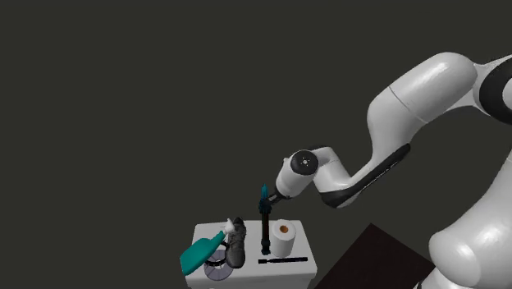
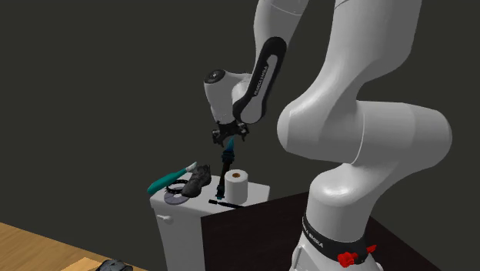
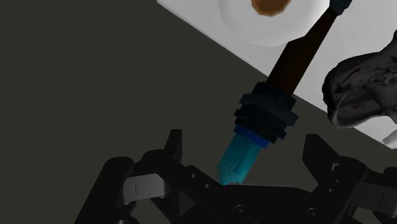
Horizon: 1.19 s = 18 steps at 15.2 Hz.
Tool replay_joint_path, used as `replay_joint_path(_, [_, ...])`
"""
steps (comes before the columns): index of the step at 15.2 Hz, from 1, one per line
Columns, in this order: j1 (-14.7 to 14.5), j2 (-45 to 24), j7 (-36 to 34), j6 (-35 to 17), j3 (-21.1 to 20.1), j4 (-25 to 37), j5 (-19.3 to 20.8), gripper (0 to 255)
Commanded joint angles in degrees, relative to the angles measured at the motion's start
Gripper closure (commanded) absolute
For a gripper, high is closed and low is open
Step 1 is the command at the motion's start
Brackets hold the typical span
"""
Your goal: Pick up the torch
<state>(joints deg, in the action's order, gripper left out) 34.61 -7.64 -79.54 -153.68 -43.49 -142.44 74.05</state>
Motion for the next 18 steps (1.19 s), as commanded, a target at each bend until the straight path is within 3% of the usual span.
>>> replay_joint_path(1, [-2.4, -7.2, -9.0, 4.0, 1.5, 4.2, 10.6, 0])
replay_joint_path(5, [-7.4, -18.4, -17.4, 10.2, 5.1, 11.9, 21.4, 0])
replay_joint_path(12, [-9.4, -24.2, -22.2, 12.0, 7.4, 13.9, 27.6, 0])
replay_joint_path(15, [-9.6, -24.7, -22.6, 12.2, 7.5, 14.1, 28.1, 0])
replay_joint_path(16, [-9.6, -24.7, -22.6, 12.2, 7.5, 14.1, 28.1, 255])
replay_joint_path(18, [-9.6, -24.7, -22.6, 12.2, 7.5, 14.1, 28.1, 255])
